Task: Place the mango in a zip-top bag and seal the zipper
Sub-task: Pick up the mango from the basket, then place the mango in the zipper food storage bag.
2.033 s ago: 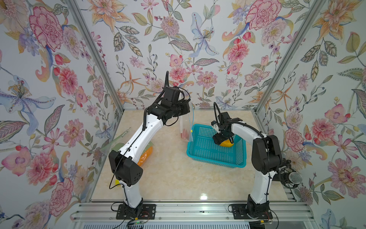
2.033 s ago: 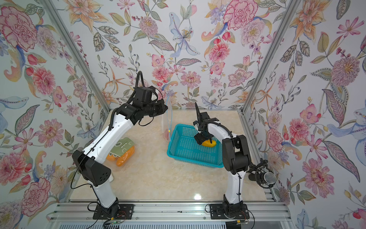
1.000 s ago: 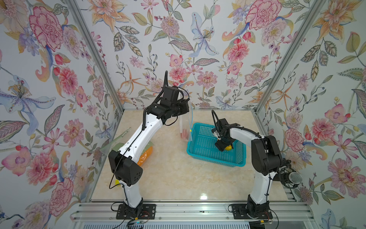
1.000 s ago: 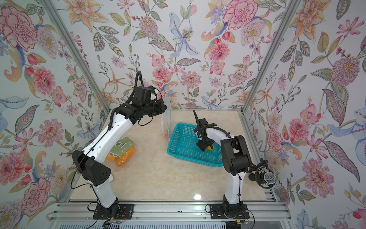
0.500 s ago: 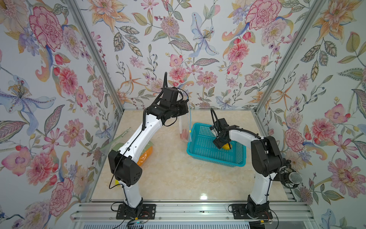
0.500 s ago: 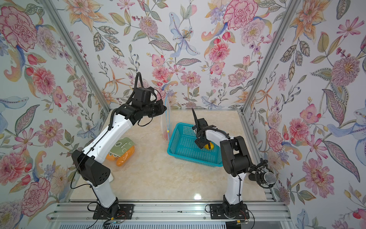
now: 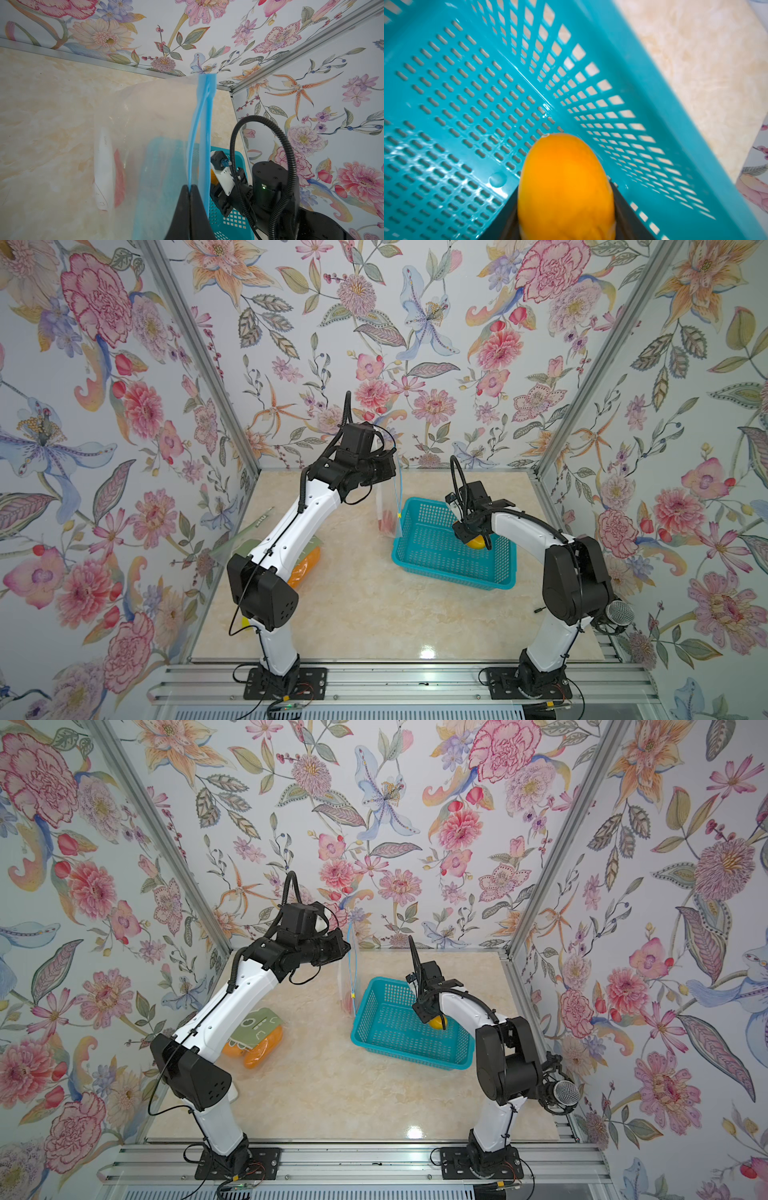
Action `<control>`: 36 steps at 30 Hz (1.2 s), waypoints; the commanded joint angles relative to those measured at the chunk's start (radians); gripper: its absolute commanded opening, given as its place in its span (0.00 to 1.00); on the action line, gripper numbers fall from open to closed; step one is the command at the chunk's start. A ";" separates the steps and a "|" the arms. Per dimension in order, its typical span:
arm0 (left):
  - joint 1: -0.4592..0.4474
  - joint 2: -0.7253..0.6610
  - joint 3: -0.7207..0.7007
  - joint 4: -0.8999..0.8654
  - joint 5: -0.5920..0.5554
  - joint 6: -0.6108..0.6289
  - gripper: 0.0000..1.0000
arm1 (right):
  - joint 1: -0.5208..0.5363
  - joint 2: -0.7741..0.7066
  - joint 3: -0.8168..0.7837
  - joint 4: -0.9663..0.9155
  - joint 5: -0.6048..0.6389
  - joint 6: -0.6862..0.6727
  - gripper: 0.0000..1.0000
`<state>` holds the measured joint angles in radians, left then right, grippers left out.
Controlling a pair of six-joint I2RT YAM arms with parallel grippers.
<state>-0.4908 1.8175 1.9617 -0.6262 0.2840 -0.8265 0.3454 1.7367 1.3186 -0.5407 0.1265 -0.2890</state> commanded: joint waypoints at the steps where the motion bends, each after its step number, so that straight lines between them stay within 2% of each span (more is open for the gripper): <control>1: 0.011 -0.021 0.002 0.011 0.003 0.011 0.00 | 0.004 -0.202 0.006 0.076 -0.110 0.112 0.31; 4: 0.011 -0.018 0.002 0.015 0.005 0.012 0.00 | 0.008 -0.344 -0.035 0.229 -0.172 0.248 0.20; 9: 0.011 -0.012 0.002 0.022 0.009 0.009 0.00 | 0.028 -0.524 -0.222 0.674 -0.249 0.533 0.19; 11: 0.011 -0.010 0.002 0.023 0.010 0.005 0.00 | 0.062 -0.563 -0.334 0.950 -0.259 0.637 0.19; 15: 0.010 -0.006 0.007 0.030 0.013 -0.002 0.00 | 0.178 -0.524 -0.485 1.430 -0.167 0.717 0.19; 20: 0.009 0.000 0.023 0.023 0.024 -0.006 0.00 | 0.265 -0.332 -0.469 1.786 -0.214 0.732 0.15; 24: 0.009 -0.001 0.023 0.022 0.033 -0.013 0.00 | 0.290 -0.209 -0.413 1.933 -0.232 0.764 0.14; 30: 0.009 -0.007 0.023 0.018 0.035 -0.013 0.00 | 0.297 -0.101 -0.324 1.988 -0.256 0.751 0.15; 36: 0.011 0.001 0.047 0.005 0.050 -0.016 0.00 | 0.329 -0.044 -0.313 2.043 -0.249 0.750 0.16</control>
<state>-0.4904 1.8175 1.9656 -0.6186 0.3145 -0.8276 0.6678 1.6630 0.9863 1.3849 -0.1097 0.4500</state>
